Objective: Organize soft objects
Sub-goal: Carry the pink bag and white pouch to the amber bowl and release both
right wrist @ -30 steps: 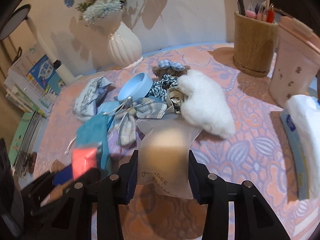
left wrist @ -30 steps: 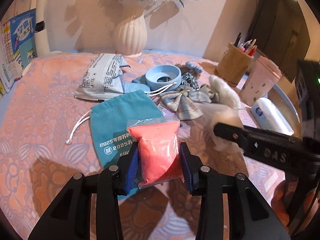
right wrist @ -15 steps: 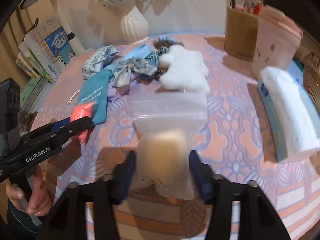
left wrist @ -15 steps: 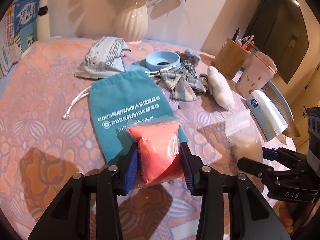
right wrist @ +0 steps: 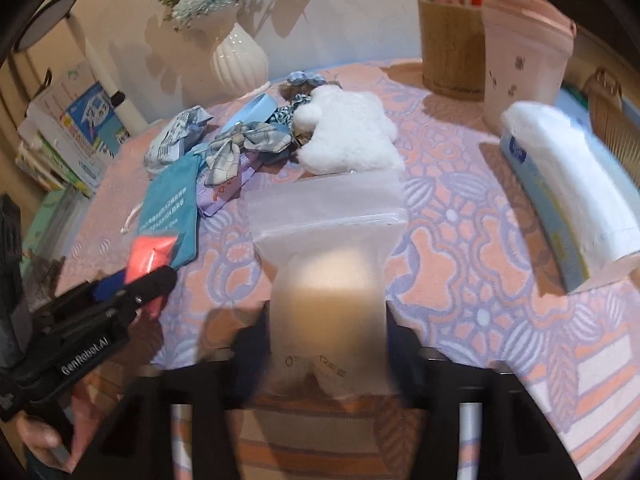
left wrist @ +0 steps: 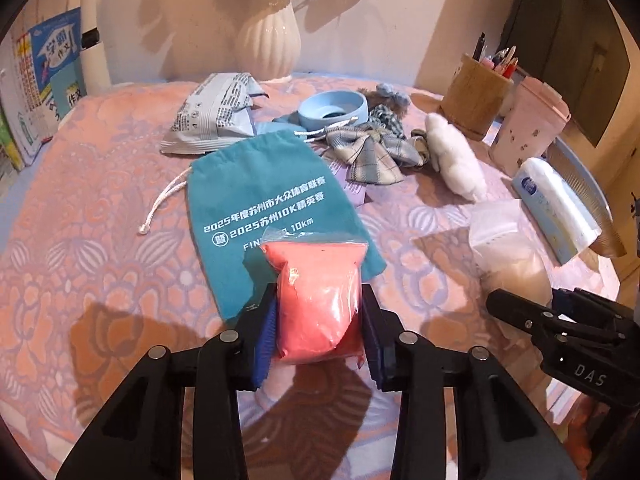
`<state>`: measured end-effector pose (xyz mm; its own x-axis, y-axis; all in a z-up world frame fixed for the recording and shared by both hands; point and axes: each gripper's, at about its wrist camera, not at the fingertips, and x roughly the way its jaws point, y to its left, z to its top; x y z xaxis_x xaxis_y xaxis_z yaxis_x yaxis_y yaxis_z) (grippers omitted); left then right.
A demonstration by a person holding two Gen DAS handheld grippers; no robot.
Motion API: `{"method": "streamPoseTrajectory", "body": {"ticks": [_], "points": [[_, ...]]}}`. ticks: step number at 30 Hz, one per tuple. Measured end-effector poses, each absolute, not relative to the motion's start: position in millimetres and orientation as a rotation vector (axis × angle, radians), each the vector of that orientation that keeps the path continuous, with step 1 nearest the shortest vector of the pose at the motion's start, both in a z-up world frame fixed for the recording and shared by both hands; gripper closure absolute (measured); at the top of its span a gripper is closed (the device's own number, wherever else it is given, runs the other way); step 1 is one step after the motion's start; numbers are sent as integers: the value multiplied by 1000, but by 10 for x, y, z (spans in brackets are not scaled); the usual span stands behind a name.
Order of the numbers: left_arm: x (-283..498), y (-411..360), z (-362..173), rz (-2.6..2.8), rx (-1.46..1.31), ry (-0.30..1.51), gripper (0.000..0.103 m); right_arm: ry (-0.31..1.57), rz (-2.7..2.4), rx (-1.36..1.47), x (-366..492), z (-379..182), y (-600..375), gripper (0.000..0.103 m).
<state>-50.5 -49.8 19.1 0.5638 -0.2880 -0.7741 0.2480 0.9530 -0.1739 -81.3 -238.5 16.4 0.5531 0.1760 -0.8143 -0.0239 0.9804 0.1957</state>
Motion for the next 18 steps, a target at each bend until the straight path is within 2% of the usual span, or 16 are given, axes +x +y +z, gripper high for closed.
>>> {"method": "streamPoseTrajectory", "body": {"ticks": [8,18], "points": [[-613,-665,672,-403,-92,811,69,831,87,139,-984,650,-2607,63],[-523,-1598,1338,-564,-8,670,69,691,-67,153,-1132,1204,-3383,63]]}}
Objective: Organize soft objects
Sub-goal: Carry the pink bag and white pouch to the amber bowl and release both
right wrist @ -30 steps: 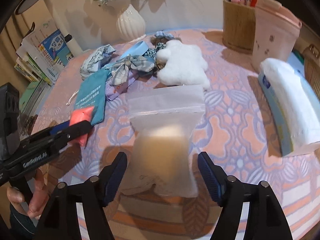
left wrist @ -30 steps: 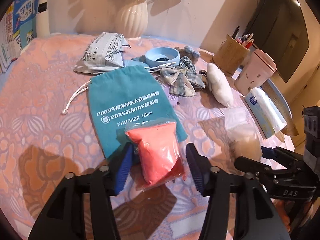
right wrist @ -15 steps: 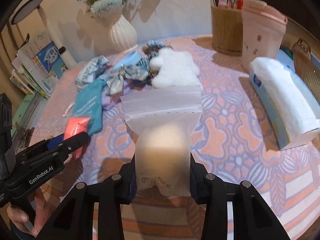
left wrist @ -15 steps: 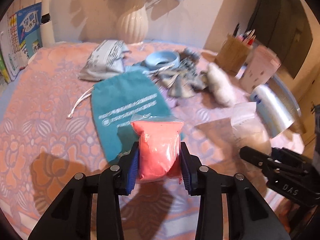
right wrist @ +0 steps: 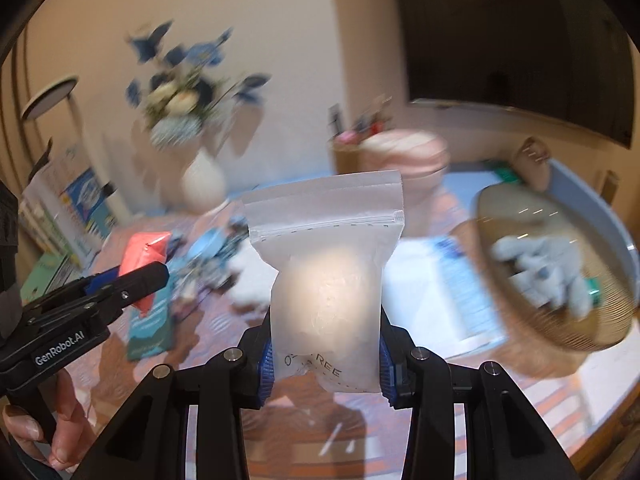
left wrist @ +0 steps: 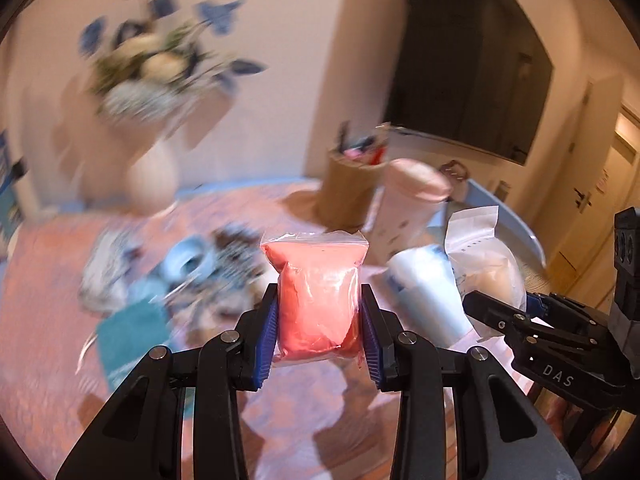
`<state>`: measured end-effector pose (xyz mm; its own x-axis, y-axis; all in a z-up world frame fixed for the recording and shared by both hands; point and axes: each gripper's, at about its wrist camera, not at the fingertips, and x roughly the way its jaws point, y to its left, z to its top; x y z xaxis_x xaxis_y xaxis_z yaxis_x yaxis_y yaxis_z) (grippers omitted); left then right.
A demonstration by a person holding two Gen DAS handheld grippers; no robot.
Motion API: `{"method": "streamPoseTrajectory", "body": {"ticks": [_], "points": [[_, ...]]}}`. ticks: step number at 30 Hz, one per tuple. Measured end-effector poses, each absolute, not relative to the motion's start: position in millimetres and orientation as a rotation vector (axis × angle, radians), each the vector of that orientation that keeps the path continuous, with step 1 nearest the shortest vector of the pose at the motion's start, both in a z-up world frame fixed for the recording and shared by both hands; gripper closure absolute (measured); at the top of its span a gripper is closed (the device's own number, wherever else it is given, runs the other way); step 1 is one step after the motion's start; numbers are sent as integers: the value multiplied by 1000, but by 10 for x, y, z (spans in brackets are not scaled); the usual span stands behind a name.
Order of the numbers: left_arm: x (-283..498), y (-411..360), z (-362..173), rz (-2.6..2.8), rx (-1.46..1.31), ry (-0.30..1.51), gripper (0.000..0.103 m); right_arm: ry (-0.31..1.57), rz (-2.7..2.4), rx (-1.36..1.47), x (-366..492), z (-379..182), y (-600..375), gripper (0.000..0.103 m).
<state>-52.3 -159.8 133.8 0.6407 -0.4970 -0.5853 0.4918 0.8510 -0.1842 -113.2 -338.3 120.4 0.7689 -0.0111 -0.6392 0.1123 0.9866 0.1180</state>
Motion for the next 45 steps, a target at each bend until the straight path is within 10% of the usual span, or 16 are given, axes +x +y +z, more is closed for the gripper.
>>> {"method": "streamPoseTrajectory", "body": {"ticks": [21,25,28,45], "points": [[-259,-4222,1405,-831,218,700,69,725,-431,435,-832,1271,-5741,63],[-202,-4443,1340,-816,249,698,52,739,-426,444,-715,1274,-5876,55],[-247,-4440,1366,-816,263,676,28,723,-408,465,-745,1301,-5938,41],[-481,-2873,1905,-758,78,627,28,717,-289,462,-1158,1362,-5282,41]]}}
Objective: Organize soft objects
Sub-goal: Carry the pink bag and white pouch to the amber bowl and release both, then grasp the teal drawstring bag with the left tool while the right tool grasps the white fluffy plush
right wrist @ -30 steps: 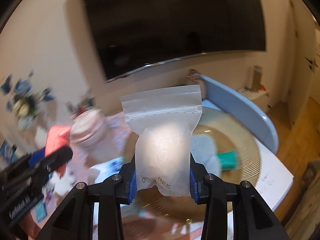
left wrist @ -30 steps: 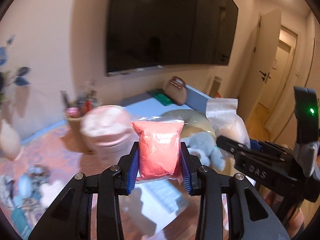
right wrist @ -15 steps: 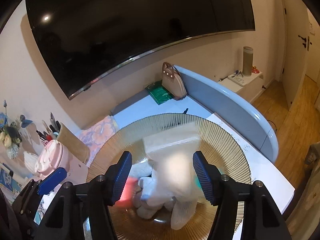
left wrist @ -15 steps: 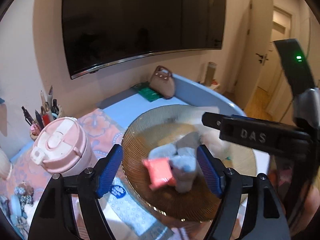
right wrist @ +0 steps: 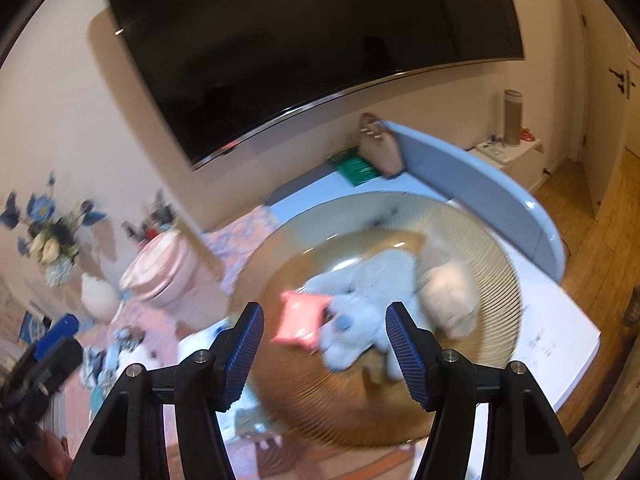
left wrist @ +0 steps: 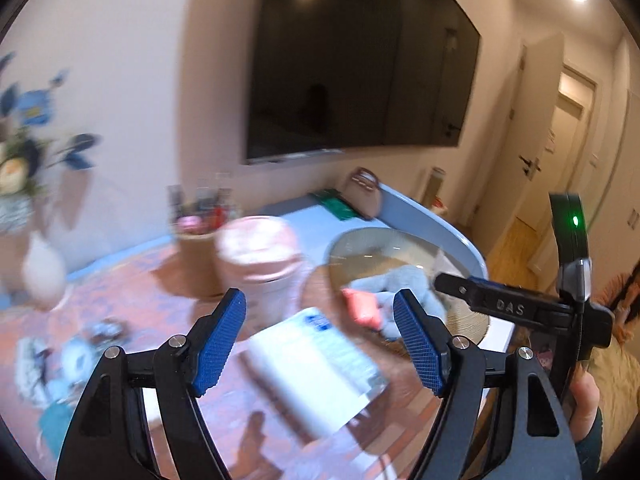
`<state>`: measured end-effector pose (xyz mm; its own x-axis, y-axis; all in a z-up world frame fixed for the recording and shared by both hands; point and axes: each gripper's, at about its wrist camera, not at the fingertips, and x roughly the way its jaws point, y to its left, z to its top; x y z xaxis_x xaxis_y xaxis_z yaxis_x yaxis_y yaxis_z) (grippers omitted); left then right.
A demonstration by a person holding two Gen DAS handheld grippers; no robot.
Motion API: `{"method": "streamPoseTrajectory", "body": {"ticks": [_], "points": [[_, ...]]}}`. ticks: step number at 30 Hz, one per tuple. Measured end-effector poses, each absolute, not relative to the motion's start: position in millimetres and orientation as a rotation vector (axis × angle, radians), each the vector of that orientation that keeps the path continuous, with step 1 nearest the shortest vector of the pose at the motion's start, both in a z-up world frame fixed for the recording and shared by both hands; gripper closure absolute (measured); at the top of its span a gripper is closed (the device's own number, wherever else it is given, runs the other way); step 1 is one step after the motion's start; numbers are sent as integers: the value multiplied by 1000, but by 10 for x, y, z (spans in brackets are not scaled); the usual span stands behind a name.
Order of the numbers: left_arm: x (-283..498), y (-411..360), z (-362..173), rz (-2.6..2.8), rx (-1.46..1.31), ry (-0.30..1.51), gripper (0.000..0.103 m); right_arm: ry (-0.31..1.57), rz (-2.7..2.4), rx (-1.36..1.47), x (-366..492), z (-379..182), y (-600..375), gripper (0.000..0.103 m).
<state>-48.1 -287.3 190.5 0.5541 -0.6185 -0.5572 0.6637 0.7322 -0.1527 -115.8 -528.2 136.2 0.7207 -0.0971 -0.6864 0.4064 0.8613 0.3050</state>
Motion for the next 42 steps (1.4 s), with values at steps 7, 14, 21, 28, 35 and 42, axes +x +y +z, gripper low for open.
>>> {"method": "streamPoseTrajectory", "body": {"ticks": [7,14,21,28,35,42], "points": [[-480,-1706,2008,-555,-36,631,28,746,-98,353,-1081,1391,-4281,41],[-425,-365,1883,-354,-262,667,16,759,84,226,-890,1333,-3262,23],[-262,255,1212,-242,-316,793,16,833,196,147,-571,764,-2505,21],[-62,333,503,-253,-378,938,16,891,193,72,-368,248,-2264,21],[9,158,249,-255,-341,1007,16,929,198,85,-291,84,-2293,21],[-172,-464,231,-294,-116,1033,1,924,199,162,-291,75,-2408,21]]}}
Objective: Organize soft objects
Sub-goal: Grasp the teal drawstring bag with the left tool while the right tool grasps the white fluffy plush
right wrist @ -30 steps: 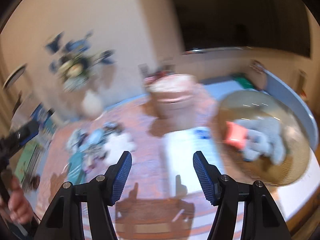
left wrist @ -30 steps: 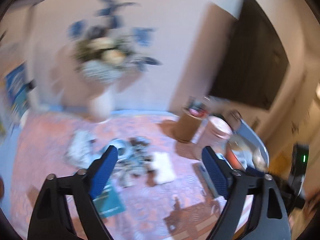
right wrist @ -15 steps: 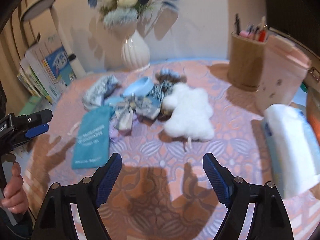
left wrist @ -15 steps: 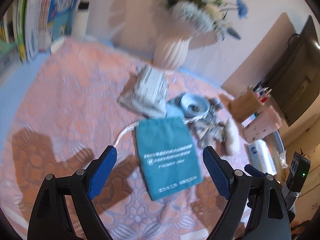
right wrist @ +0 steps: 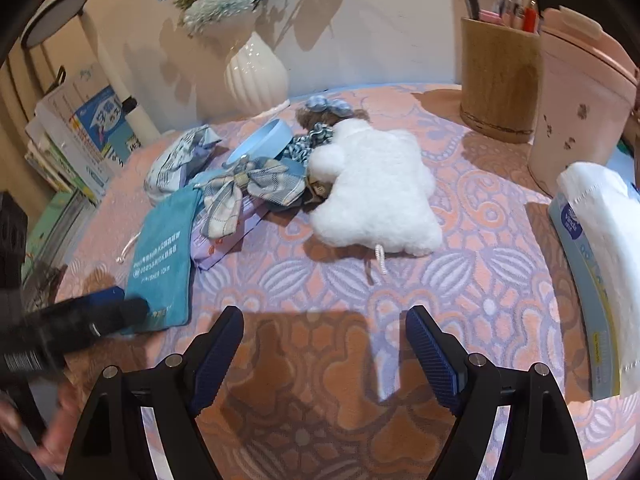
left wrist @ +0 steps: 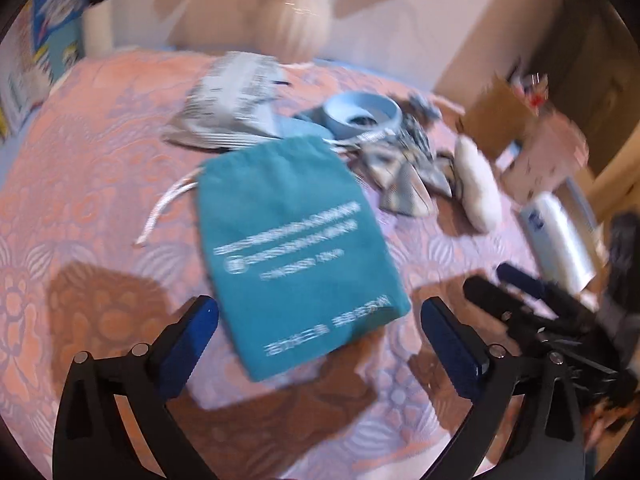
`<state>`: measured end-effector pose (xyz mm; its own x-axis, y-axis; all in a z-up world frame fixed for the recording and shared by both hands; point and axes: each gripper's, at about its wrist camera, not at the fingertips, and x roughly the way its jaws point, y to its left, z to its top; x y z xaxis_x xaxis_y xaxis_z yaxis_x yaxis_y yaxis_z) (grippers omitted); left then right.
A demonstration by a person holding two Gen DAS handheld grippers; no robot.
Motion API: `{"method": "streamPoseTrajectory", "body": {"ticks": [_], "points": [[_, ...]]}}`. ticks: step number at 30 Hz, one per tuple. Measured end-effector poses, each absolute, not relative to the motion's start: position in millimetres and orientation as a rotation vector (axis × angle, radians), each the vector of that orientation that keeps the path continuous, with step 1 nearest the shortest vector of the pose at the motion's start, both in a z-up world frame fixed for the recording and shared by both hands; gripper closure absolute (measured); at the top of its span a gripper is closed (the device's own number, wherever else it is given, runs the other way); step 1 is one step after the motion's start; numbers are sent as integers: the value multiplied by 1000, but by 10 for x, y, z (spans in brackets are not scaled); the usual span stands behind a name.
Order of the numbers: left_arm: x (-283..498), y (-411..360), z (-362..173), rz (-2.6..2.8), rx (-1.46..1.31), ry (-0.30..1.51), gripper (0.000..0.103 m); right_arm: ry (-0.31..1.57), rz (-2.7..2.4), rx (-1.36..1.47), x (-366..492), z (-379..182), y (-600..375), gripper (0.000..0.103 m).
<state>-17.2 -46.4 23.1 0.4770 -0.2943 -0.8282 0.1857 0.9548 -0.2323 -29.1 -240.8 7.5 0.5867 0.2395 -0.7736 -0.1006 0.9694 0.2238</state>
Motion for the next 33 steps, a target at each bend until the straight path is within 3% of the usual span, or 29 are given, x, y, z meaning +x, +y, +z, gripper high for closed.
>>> {"method": "streamPoseTrajectory", "body": {"ticks": [13,18,19,23,33], "points": [[-11,-697,153,-191,2,1010,4,921,168,201,-315,47,-2504,20],[-77,-523,216,-241,-3,968,45,921,177,209,-305,39,-2523,19],[-80,-454,220,-244,-21,965,57,921,178,208,-306,39,-2521,18],[-102,-184,239,-278,-100,970,85,923,178,200,-306,40,-2506,18],[-348,-23,298,-276,-109,890,87,896,137,240,-317,222,-2619,18]]}}
